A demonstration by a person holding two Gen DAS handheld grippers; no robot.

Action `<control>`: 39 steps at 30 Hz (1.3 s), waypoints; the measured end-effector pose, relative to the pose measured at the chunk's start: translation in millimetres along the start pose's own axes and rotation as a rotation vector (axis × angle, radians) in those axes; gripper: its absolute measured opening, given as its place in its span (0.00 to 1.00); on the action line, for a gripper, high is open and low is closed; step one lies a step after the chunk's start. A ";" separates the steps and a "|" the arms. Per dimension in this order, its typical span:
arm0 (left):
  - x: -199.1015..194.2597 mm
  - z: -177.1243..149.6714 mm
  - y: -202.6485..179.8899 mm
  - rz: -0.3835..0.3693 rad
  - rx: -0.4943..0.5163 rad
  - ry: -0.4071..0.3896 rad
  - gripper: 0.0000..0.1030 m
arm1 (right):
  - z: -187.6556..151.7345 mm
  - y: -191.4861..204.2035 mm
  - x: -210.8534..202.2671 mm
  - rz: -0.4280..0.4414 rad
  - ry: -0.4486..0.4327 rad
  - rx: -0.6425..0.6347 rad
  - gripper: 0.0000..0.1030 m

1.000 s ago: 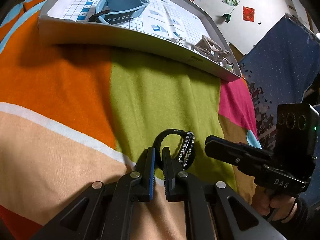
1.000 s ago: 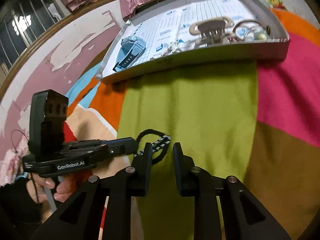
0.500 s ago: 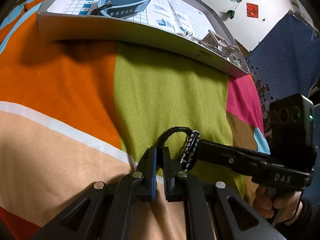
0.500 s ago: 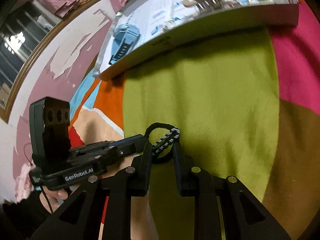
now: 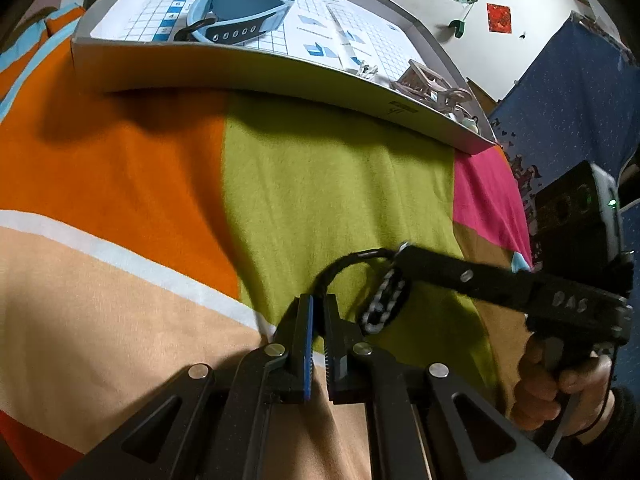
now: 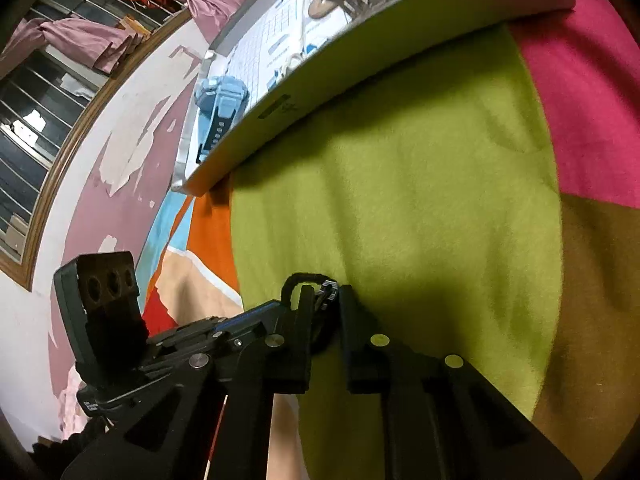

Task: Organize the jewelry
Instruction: 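Carry the black hair tie into the tray and open the left tool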

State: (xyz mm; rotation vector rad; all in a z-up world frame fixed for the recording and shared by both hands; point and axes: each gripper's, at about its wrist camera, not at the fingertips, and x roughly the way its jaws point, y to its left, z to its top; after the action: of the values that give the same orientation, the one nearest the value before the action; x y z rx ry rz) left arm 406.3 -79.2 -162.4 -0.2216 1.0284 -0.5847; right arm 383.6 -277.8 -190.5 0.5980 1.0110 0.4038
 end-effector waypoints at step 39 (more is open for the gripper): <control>-30.9 146.4 -69.5 0.212 0.015 -0.321 0.04 | 130.9 8.8 -153.6 -0.148 -0.589 -0.233 0.03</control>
State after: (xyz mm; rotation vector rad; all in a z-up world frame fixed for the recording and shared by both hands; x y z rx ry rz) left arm 495.1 -133.4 -34.4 -0.1832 0.7243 -0.3500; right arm 424.3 -395.3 -31.3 0.3919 0.4307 0.1895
